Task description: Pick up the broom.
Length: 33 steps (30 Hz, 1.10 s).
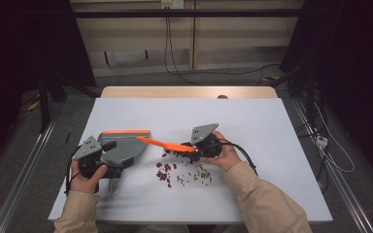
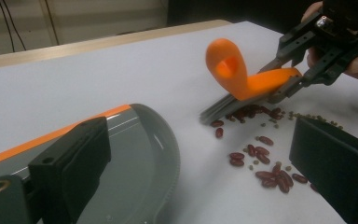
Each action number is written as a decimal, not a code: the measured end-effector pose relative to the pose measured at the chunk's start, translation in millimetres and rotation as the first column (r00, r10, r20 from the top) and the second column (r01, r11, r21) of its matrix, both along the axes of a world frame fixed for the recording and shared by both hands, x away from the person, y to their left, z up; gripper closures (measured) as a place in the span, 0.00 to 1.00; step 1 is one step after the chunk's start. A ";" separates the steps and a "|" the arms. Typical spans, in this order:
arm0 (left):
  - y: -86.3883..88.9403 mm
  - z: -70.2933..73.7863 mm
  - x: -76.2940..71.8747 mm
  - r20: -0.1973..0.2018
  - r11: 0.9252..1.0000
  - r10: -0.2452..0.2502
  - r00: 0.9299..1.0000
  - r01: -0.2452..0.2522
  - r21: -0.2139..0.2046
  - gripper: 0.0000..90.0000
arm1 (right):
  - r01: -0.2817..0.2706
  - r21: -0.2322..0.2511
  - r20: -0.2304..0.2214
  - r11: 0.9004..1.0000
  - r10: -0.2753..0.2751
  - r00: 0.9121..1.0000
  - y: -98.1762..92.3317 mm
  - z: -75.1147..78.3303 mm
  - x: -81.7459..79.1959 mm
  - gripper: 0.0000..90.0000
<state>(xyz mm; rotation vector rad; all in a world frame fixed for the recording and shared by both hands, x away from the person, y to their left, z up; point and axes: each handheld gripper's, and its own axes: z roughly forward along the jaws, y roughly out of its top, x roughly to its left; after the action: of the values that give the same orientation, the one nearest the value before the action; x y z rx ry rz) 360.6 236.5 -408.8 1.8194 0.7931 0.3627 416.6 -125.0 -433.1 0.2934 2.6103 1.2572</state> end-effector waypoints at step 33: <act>-0.2 -0.3 -0.2 0.001 1.000 0.006 1.000 -0.006 0.005 0.06 | -0.015 0.065 -0.003 0.998 0.015 1.000 -11.4 8.5 -24.9 0.78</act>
<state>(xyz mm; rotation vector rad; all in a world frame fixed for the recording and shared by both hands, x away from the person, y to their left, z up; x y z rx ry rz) 360.4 236.2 -409.1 1.8219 0.7975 0.3702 391.7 -136.4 -424.6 0.2882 2.5826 1.3494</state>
